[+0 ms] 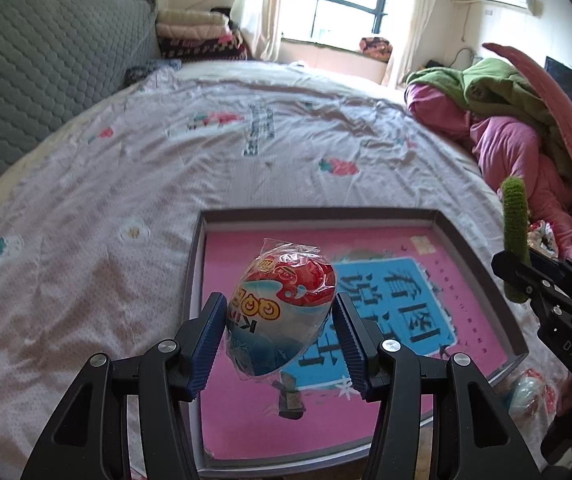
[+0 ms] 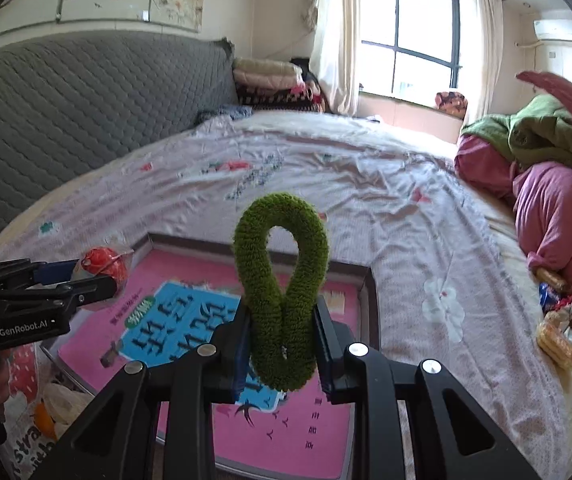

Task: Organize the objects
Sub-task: 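Carry the ring with the right tool over the pink book while the left tool carries the egg there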

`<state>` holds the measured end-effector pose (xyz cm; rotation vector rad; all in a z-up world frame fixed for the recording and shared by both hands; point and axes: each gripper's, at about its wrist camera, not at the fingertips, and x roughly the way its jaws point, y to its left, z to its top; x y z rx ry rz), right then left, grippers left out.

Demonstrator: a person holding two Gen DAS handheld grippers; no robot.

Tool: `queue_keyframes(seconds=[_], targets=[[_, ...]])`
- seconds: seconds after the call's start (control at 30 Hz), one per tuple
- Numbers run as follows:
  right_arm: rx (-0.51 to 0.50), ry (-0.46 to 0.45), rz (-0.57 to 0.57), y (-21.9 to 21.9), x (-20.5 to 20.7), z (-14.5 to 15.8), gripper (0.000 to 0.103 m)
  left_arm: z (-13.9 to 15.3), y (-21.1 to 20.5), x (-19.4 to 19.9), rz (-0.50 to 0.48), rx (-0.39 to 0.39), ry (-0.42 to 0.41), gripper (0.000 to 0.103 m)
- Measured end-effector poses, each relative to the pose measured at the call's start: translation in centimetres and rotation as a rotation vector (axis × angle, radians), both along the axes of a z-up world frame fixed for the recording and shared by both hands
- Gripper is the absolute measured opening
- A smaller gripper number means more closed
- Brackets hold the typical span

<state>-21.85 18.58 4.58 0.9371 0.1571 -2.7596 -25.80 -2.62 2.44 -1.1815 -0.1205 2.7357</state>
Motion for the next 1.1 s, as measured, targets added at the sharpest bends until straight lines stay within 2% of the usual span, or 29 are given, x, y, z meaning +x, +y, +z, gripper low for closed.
queue_keyframes(seconds=[0.13, 0.37, 0.63, 0.83, 1.1], targets=[[-0.008, -0.052, -0.002, 0.3, -0.3, -1.0, 0.028, -0.6, 0.0, -0.1, 0.003, -0.015, -0.015, 0.056], [0.042, -0.143, -0.023, 0.1, -0.7, -2.8, 0.029, -1.4, 0.6, -0.1, -0.014, -0.031, -0.046, 0.056], [0.064, -0.196, -0.024, 0.0, -1.0, -3.7, 0.029, -2.6, 1.0, -0.2, -0.019, -0.053, -0.092, 0.056], [0.064, -0.267, -0.019, 0.2, -1.1, -4.6, 0.029, -2.7, 0.7, -0.2, -0.017, -0.052, -0.096, 0.056], [0.054, -0.311, -0.024, 0.4, -1.4, -5.5, 0.029, -2.8, 0.8, -0.3, -0.021, -0.062, -0.092, 0.056]])
